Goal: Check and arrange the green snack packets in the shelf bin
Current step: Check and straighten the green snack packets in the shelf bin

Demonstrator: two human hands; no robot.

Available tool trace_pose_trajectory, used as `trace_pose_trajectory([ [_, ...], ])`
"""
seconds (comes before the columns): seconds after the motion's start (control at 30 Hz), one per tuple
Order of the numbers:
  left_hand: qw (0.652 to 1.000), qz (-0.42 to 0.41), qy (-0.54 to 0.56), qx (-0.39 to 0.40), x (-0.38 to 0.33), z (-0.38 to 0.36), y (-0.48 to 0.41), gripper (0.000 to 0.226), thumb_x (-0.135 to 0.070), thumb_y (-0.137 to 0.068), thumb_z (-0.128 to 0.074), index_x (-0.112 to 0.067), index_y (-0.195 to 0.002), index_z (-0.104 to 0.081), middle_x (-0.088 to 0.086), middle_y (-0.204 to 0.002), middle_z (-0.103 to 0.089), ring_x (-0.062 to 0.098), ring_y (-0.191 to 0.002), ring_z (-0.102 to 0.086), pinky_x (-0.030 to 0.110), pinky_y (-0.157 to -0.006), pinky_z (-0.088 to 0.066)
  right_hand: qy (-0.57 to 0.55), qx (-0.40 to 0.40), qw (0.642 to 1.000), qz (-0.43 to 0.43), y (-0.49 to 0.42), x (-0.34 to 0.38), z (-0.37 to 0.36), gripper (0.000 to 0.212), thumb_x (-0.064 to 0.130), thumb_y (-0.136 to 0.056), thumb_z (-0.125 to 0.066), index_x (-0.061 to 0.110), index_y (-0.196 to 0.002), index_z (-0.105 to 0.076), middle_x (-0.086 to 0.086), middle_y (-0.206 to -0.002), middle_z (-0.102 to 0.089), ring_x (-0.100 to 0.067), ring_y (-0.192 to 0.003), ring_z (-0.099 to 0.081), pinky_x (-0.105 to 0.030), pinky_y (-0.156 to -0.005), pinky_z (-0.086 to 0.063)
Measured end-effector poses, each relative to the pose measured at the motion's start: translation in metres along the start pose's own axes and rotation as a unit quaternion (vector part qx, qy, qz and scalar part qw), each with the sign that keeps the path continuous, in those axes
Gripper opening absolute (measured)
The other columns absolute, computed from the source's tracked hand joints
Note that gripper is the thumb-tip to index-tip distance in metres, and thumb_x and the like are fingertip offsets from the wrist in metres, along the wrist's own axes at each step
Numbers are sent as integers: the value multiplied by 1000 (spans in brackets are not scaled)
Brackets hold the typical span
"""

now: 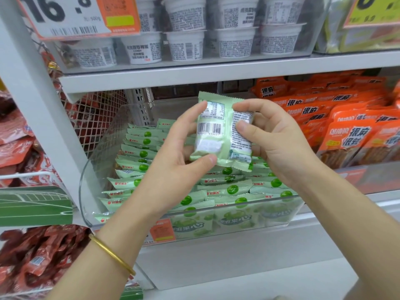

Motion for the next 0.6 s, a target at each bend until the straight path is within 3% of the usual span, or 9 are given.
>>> trace_pose_trajectory([
  [0.1, 994, 15, -98, -54, 6, 3, 0, 50, -40, -76, -66, -47, -119, -41, -20, -128, -44, -1, -108, -53, 19, -85, -47, -6, -29, 999, -15, 1, -1, -2, 26, 1, -85, -62, 20, -100, -52, -15, -110, -61, -17, -72, -66, -27, -50, -52],
  [0.17, 968, 11, -240, -71, 11, 4, 0, 67, -64, -66, -61, -40, -124, -39, -19, -135, -31, -3, -126, -33, 16, -99, -31, -25, -30, 999, -24, 2, -2, -5, 25, 2, -86, -61, 17, -101, -49, -16, -112, -60, -16, -72, -68, -26, -52, -53],
  [0.23, 939, 0, -336, -73, 12, 3, 0, 87, -75, -59, -53, -32, -133, -35, -17, -141, -22, -4, -128, -19, 16, -101, -18, -38, -13, 999, -31, 2, -2, -8, 21, 13, -86, -62, 15, -104, -50, -18, -109, -61, -20, -75, -68, -28, -57, -54],
  [0.3, 926, -1, -369, -82, 11, 3, 0, 90, -69, -62, -60, -27, -136, -34, -14, -137, -28, -1, -123, -21, 20, -100, -21, -59, 12, 997, -43, 1, -2, -10, 23, 26, -89, -58, 12, -107, -52, -13, -102, -64, -27, -79, -69, -34, -63, -55],
  [0.4, 931, 9, -352, -96, 10, 5, -2, 70, -30, -75, -67, -23, -137, -36, -20, -123, -34, 2, -120, -31, 13, -93, -22, -65, 29, 997, -43, 0, 0, -11, 26, 29, -95, -43, 12, -108, -58, -7, -108, -61, -33, -85, -69, -42, -67, -57],
  [0.5, 946, 12, -311, -94, 8, 7, -4, 56, -12, -81, -54, -23, -135, -43, -16, -123, -44, -2, -112, -38, 1, -87, -26, -66, 36, 996, -48, -1, 1, -9, 29, 12, -98, -36, 12, -113, -60, -14, -112, -61, -33, -90, -69, -41, -67, -58],
  [0.6, 957, 33, -268, -107, 5, 11, -4, 49, -10, -86, -44, -27, -132, -49, -12, -121, -49, -11, -90, -46, 0, -76, -33, 4, 12, 999, -31, -3, 0, -5, 39, -5, -89, -44, 17, -117, -60, -13, -94, -61, -23, -87, -68, -36, -68, -56],
])
Point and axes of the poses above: each hand's wrist, its own y-axis away from the middle knuckle, its own z-axis out of the back of the hand, x = y × z, the point moved 4 cm from there along -y, towards the middle knuckle
